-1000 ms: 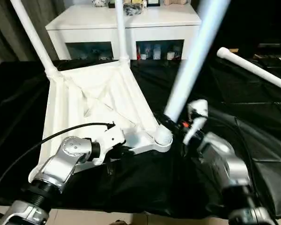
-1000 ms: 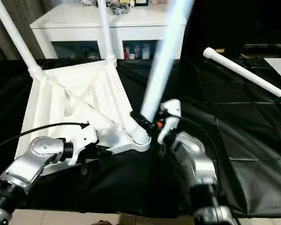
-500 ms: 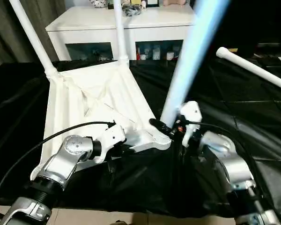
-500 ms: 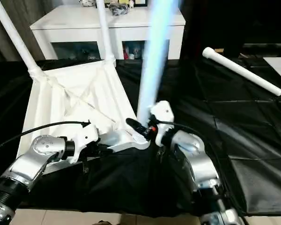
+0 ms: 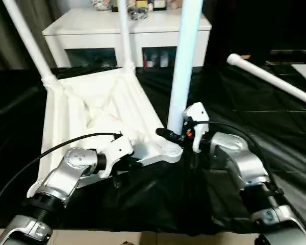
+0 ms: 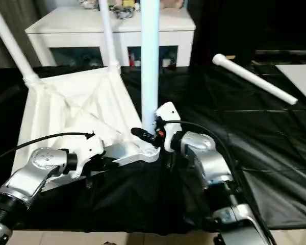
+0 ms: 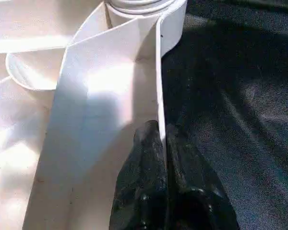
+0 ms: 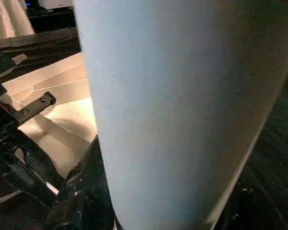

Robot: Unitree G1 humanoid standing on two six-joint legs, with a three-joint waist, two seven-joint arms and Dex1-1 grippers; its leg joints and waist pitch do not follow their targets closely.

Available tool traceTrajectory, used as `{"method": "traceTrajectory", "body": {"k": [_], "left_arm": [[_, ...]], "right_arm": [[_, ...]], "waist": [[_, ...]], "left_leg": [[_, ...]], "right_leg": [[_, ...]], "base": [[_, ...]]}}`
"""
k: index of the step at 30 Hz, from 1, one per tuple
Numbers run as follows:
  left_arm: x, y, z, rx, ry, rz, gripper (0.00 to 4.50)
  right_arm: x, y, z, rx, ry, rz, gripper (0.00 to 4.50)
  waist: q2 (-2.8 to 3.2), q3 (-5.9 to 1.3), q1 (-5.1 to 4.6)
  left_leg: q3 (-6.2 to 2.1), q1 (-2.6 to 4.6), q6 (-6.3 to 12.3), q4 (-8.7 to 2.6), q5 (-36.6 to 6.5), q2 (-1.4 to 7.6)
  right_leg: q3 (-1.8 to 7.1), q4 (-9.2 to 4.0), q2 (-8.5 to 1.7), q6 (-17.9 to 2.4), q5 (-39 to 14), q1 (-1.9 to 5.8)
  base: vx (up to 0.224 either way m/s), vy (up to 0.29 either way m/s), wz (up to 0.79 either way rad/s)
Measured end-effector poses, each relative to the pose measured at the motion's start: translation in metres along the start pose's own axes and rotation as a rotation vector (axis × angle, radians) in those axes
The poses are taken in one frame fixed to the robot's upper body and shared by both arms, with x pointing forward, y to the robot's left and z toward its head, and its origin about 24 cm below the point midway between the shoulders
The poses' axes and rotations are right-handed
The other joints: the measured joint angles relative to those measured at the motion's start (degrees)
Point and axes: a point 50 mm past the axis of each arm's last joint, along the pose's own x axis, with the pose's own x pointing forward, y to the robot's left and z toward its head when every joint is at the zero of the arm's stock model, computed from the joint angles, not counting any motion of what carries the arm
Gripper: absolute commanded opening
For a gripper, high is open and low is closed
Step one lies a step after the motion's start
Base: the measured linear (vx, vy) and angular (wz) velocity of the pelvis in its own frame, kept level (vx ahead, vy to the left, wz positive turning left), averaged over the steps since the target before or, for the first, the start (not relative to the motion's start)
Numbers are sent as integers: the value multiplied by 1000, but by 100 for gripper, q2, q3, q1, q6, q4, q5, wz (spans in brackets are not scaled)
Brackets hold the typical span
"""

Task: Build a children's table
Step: Insert table leg to table base, then rotate leg to tighten

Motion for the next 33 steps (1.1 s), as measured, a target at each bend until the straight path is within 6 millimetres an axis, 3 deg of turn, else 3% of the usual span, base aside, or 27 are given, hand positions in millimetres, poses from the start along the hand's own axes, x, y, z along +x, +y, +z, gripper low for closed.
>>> {"method": "traceTrajectory", "body": {"k": [12,18,23,28,31,32,33], "left_arm": [[-7,2,-5,-44,10,3,0],[6,10,1,-85,25,87,0],[22,12,11,-134,26,140,0],[43,12,24,-175,38,184,0],[57,12,35,-193,44,213,0],[64,10,40,-203,41,217,0],[69,8,43,-212,43,231,0]], "right_arm": [[11,0,2,3,-14,-7,184],[21,-5,2,36,-27,-251,184],[28,-9,3,67,-25,-445,184],[32,-18,5,99,2,-588,184],[33,-24,6,131,13,-683,184],[33,-27,7,143,12,-722,184],[36,-29,8,158,25,-761,184]], "waist": [[-12,0,-97],[-9,12,-119],[20,26,-126],[11,35,-127],[-95,69,-74],[-151,91,-70],[-156,110,47]], "left_leg": [[-11,17,-1,-36,-1,0],[-11,26,-2,-40,-2,-4],[-6,27,-3,-171,-2,-25],[94,28,-3,-281,-2,-25],[373,105,-3,-556,-2,-10],[373,127,-110,-375,-127,0],[135,160,-141,-60,-340,2]], "right_leg": [[-6,-90,2,0,-1,-6],[-4,-136,2,4,-6,-8],[-13,-319,1,9,-31,2],[-14,-397,-14,-41,-69,-3],[-39,-297,-90,-250,-347,-34],[-2,-330,-164,-206,-322,-84],[-10,-322,-209,-91,-247,-103]], "base": [[0,0,0],[0,0,0],[0,0,0],[-44,16,3],[-42,-20,16],[-15,-49,23],[36,14,-25]]}}
